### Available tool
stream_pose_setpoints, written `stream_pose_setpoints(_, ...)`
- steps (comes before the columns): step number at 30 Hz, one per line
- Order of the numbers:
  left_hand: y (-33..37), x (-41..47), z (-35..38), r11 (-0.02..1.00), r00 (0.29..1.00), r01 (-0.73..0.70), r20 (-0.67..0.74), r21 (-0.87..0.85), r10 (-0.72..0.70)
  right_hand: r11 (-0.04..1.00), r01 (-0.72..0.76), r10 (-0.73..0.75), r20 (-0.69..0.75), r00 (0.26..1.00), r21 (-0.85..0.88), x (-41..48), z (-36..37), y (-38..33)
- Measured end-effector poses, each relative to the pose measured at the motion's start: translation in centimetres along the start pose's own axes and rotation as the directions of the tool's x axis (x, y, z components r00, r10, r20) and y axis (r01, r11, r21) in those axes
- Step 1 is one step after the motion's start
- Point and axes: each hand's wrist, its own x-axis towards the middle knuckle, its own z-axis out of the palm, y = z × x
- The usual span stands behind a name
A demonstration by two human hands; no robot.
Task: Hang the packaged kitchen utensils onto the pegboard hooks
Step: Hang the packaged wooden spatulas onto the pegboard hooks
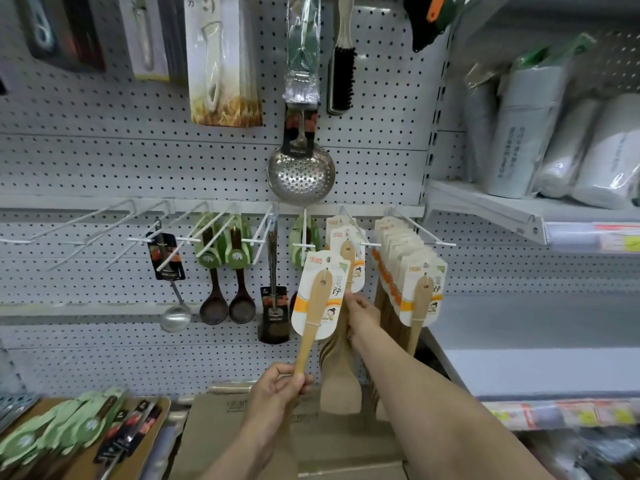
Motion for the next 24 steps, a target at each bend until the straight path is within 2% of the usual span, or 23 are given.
stream_pose_setpoints(6,-0.4,0.4,1.0,1.000,1.000,-0.002,0.009,0.014,0.002,0.999,-0.036,0.036,0.000,0.999,-0.021,-1.1,-1.3,-1.7)
stream_pose_setpoints(9,-0.8,0.0,1.9,1.000,1.000,0.003,0.012,-0.017,-0.003,0.999,0.042,-0.042,-0.021,0.999,0.004,-3.1,-2.3,-3.0)
stream_pose_setpoints(13,-1.2,-0.8,3.2,0.999,1.000,0.011,0.010,-0.031,-0.011,0.975,0.184,-0.190,0.035,0.981,0.124,-6.3,-3.3,-4.4)
stream_pose_setpoints(16,-1.4,-1.4,4.4,1.000,1.000,0.016,0.027,-0.016,-0.015,0.953,0.237,-0.258,0.096,0.961,0.189,-8.1,-4.1,-5.3)
stream_pose_setpoints(20,-1.5,-1.7,5.8,1.000,0.999,0.021,0.041,-0.015,-0.021,0.939,0.338,-0.342,0.077,0.937,0.063,-9.1,-4.7,-6.7)
stream_pose_setpoints(24,-1.3,-1.3,7.1,0.998,0.998,0.040,0.056,-0.041,-0.037,0.939,0.344,-0.343,0.065,0.937,0.004,-8.7,-4.3,-7.8)
